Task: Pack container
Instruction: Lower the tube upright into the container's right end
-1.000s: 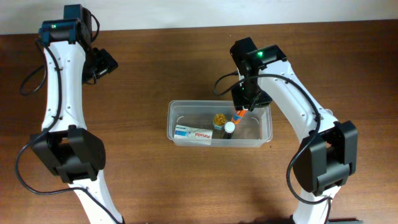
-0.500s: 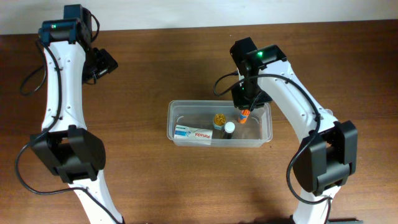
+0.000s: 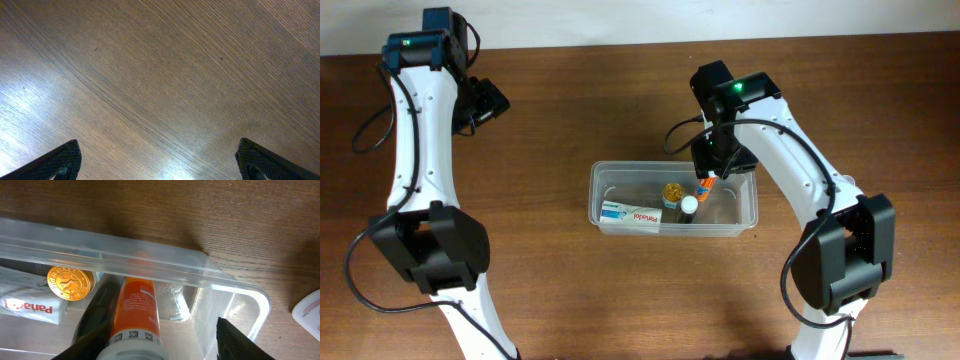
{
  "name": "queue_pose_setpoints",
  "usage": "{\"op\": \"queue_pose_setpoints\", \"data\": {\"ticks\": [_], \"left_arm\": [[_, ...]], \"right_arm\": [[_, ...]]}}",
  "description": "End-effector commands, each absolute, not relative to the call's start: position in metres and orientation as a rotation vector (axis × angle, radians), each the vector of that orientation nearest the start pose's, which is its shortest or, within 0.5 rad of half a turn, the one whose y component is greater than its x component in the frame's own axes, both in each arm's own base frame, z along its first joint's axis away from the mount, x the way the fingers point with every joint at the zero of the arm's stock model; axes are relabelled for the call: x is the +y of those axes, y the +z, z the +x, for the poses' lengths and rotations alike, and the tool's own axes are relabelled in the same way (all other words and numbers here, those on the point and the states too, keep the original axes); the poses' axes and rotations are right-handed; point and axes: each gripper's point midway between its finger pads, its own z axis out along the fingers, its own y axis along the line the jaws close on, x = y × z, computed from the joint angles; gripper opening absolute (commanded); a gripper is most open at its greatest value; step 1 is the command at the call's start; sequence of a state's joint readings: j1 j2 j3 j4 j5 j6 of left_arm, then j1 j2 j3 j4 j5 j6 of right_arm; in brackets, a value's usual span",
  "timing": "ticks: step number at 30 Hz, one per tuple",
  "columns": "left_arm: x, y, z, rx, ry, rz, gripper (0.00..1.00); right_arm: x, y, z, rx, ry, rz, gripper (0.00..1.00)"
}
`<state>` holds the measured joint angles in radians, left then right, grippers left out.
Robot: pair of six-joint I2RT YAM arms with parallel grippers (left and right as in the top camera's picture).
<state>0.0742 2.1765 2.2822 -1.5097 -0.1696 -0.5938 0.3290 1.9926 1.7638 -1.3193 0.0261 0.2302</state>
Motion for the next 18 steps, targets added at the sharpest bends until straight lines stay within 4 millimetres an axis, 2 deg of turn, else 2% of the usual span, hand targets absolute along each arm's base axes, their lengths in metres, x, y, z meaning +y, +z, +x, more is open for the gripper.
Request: {"op": "queue_pose_setpoints", "data": {"ticks": [1,3,4,6,14,15,17,18], "left_arm": [[0.0651,0.1914,0.4434,2.73,0.18,-0.962,1.0],[0.0651,0.1914,0.4434,2.73,0.18,-0.962,0.99],[0.0651,0.1914,0.4434,2.73,0.18,-0.962,1.0],[0.0651,0.1914,0.4434,2.73,0.18,-0.962,0.99],[0.0651,0.1914,0.4434,2.73,0.18,-0.962,1.0],[0.0651,0.1914,0.4434,2.73,0.18,-0.962,0.99],[0.0651,0.1914,0.4435,2.73,0.18,-0.962,1.0],[0.0651,0.1914,0.4434,2.73,0.18,-0.962,0.99]], "right_arm": [[0.1207,0.1135,0.3647,3.105,-0.036,-0.161,0.54],[0.1206,0.1135,0.3643,3.107,-0.037,-0.161,0.33],[0.1205,0.1135,0.3642,3.107,-0.037,-0.161,0.15],[0.1206,0.1135,0.3642,3.107,-0.037,-0.161,0.04],[0.1206,0.1135,0.3642,3.107,-0.037,-0.161,0.04],[0.1206,0.1135,0.3642,3.107,-0.037,-0.161,0.08],[0.1206,0.1135,0.3642,3.107,-0.037,-0.161,0.4],[0.1205,0.1135,0.3642,3.107,-0.037,-0.161,0.46]]}}
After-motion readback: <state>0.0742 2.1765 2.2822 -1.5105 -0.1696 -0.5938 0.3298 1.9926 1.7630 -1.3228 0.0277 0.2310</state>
